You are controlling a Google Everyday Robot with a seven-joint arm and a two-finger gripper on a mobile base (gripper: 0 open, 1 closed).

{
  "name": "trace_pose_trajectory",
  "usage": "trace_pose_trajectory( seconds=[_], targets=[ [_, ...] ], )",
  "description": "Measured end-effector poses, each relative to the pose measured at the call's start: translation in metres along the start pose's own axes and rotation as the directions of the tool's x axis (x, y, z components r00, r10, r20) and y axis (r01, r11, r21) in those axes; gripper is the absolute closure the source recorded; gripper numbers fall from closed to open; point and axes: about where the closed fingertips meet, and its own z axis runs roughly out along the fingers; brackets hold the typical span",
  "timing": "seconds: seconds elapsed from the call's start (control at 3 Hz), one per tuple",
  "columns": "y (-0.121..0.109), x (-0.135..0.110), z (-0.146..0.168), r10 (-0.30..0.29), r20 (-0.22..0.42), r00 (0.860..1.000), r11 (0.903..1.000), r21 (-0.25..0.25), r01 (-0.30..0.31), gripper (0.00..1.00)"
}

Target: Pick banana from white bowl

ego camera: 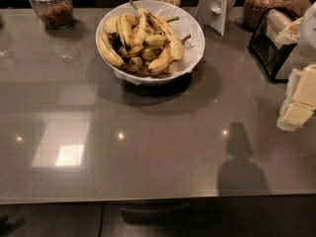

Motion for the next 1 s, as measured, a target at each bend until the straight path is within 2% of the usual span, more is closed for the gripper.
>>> trace_pose_trajectory(
  seconds=[0.33,0.67,1.0],
  targets=[
    [0.0,0.0,0.0,0.0,0.0,1.0,1.0,0.0,0.0,0.0],
    [-0.003,-0.006,-0.001,-0.031,0.025,0.999,0.9989,0.037,0.03,0.0],
    [-0.014,-0.03,0.005,-0.173,0.071,0.982,0.9797,0.115,0.164,0.0]
  ],
)
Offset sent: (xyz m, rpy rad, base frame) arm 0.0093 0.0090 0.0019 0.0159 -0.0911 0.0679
